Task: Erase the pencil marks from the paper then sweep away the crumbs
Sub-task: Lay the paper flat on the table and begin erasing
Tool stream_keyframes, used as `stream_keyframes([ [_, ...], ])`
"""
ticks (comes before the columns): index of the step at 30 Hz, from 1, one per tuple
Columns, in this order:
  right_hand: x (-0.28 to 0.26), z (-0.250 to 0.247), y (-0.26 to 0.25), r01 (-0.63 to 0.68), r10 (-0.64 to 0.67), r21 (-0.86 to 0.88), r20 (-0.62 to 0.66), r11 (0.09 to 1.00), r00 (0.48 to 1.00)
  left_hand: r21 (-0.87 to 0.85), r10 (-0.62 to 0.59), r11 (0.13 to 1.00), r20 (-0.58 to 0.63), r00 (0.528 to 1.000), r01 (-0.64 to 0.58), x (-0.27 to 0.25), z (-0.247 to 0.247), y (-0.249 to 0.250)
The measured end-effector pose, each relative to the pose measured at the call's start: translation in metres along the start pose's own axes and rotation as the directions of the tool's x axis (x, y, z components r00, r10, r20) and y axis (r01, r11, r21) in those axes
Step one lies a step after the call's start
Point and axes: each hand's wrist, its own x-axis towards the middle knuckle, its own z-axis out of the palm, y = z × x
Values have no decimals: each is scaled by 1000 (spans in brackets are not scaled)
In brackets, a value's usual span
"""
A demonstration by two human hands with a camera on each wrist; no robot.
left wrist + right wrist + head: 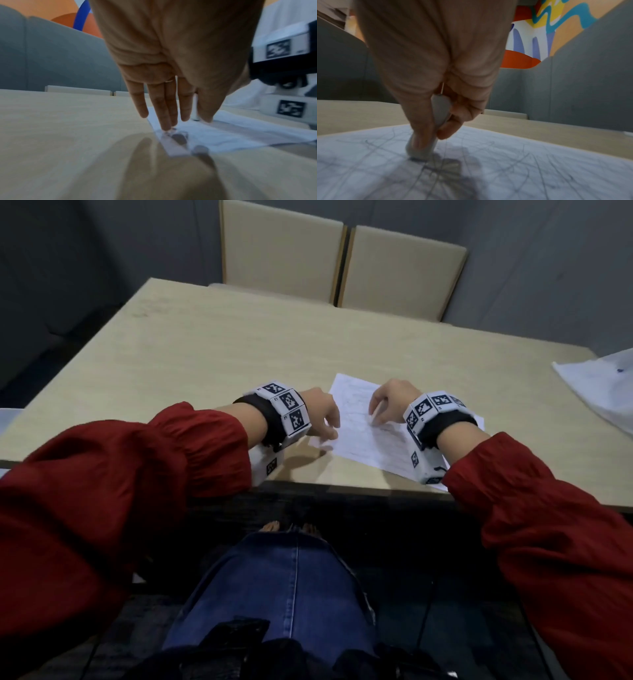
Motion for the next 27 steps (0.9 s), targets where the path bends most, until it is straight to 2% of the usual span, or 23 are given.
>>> stream_keyframes([
  [3,2,-2,-2,46,-45,-19,23,999,999,80,-62,995,22,998,60,25,-6,-12],
  [7,12,-1,-7,42,-31,89,-119,995,992,220,-132,972,216,967,84,40,-15,-23],
  [9,17,-1,-15,67,-49,99,-176,993,983,281,-149,957,264,953,72,37,-16,-24],
  [13,22,6,-31,146,-128,64,-224,987,966,325,-140,945,267,954,47,33,-3,-30],
  [17,25,16,-46,178,-173,5,-199,984,965,346,-157,936,243,957,66,27,5,-25],
  [24,20,25,-55,182,-179,3,-192,983,965,346,-195,932,231,953,107,18,5,-20],
  [27,6,30,-54,224,-222,1,-136,975,966,351,-197,929,205,959,116,18,6,-19],
])
